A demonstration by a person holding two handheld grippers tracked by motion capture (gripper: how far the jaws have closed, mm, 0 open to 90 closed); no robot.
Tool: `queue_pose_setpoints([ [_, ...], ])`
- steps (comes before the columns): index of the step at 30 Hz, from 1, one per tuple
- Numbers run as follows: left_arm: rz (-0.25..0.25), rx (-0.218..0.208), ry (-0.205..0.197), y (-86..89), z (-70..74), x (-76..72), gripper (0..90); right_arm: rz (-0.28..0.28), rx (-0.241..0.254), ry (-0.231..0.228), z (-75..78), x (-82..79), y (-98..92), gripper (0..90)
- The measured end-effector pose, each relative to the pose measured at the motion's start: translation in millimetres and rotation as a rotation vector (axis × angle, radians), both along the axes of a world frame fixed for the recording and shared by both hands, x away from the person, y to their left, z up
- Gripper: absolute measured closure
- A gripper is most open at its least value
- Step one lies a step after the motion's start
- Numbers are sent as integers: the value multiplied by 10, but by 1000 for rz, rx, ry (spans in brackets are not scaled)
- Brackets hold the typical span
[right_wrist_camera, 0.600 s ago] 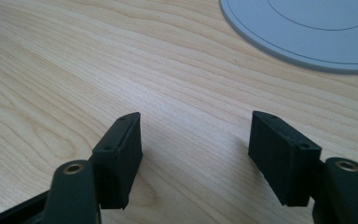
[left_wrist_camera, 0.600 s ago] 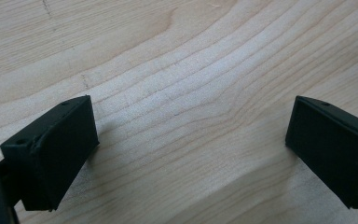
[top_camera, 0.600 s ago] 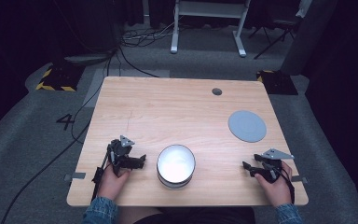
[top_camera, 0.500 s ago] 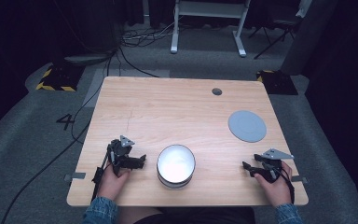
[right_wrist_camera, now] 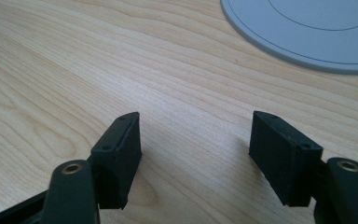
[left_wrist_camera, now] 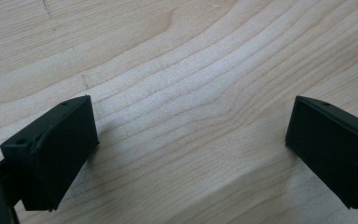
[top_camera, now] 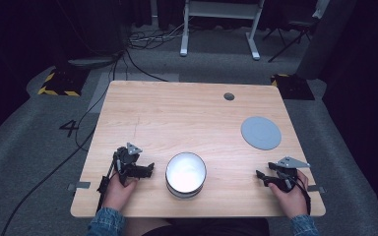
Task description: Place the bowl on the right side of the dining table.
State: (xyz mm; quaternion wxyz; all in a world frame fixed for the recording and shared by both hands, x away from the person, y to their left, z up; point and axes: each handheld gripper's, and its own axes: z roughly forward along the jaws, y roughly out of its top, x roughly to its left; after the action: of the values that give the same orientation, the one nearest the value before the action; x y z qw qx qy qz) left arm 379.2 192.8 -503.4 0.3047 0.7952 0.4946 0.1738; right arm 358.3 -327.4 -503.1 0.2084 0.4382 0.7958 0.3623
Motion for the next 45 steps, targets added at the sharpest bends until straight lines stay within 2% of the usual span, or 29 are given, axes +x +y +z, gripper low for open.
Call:
queue_pose_setpoints([
  [14, 1, 0, -1, 0, 0, 0, 23, -2, 0, 3, 3, 2, 1, 343],
  [20, -1, 0, -3, 1, 0, 1, 23, -23, 7, 11, 7, 1, 22, 345],
  [21, 0, -1, -2, 1, -1, 1, 23, -16, -4, 7, 9, 10, 18, 350],
  [23, 0, 0, -3, 1, 0, 1, 23, -17, -7, 30, 35, 17, 33, 367],
  [24, 0, 0, -2, 1, -1, 1, 23, -9, -6, 51, 78, 19, 66, 367],
  [25, 0, 0, -2, 1, -1, 1, 23, -9, -6, 51, 78, 19, 66, 367],
  [26, 0, 1, -1, 0, 0, 1, 23, 7, -28, 62, 150, 9, 124, 367],
  [28, 1, 1, 0, 0, 1, 0, 23, 14, -32, 58, 180, 8, 149, 367],
  [30, 2, 0, 0, 0, 0, -3, 23, 40, -21, 58, 323, 10, 248, 366],
  [32, 5, 2, -1, 0, 2, -7, 23, 52, -22, 60, 368, 12, 278, 366],
  [33, 4, -2, 0, -1, -1, -9, 23, 77, -28, 57, 470, 16, 356, 365],
  [36, 1, 4, -2, 4, 3, -11, 23, 95, -29, 56, 545, 16, 421, 366],
  [39, 3, 1, -2, 3, 1, -10, 23, 129, -24, 47, 653, 15, 528, 371],
  [45, 2, -1, -2, 2, 0, -10, 22, 173, 3, 74, 800, 7, 745, 409],
])
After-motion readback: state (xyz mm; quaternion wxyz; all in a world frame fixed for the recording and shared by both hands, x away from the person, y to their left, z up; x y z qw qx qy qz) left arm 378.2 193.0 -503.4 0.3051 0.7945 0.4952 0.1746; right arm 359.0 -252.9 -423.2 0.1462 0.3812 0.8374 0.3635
